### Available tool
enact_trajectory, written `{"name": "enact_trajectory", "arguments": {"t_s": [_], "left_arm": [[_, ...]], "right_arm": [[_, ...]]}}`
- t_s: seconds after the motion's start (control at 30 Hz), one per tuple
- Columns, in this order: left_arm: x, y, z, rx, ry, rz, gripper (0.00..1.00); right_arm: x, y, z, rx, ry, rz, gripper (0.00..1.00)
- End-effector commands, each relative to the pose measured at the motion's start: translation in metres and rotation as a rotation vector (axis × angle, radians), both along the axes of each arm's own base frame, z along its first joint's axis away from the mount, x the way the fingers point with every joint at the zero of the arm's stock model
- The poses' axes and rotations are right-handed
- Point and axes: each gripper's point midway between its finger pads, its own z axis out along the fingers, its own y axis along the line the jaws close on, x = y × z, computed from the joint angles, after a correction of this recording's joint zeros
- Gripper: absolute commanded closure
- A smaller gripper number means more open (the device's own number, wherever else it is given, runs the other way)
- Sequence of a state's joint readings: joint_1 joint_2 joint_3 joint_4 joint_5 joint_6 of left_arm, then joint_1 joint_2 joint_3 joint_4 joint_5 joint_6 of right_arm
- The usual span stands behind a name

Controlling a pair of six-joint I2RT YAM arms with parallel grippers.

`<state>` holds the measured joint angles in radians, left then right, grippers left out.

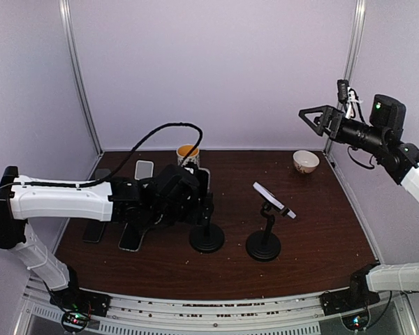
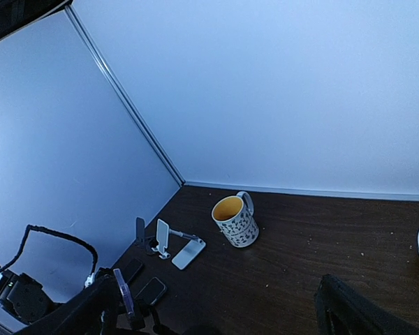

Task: Remove the phone from the phone stand

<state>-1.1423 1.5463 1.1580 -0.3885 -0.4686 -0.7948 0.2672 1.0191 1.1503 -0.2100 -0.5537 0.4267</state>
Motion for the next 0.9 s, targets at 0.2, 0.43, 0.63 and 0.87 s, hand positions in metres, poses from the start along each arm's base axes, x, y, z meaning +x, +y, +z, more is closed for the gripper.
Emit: {"name": "enact_trajectory", "arguments": {"t_s": [0.2, 0.43, 0.63, 0.87], "left_arm": [[-0.006, -0.026, 0.05, -0.207, -0.114, -0.138, 0.02], [-0.016, -0.001, 0.07, -0.225, -0.205, -0.178, 0.02], [-0.031, 0.016, 0.073, -0.26, -0.252, -0.257, 0.02], [-0.021, 0.067, 0.087, -0.348, -0.32, -0.223, 0.02]], "right_arm": [[-0.002, 0.052, 0.01, -0.102, 0.015, 0.161, 0.0], [-0.007, 0.093, 0.012, -0.142, 0.026, 0.27, 0.0], [-0.02, 0.135, -0.004, -0.194, 0.063, 0.386, 0.01], [-0.026, 0.182, -0.025, -0.271, 0.125, 0.466, 0.02]]}}
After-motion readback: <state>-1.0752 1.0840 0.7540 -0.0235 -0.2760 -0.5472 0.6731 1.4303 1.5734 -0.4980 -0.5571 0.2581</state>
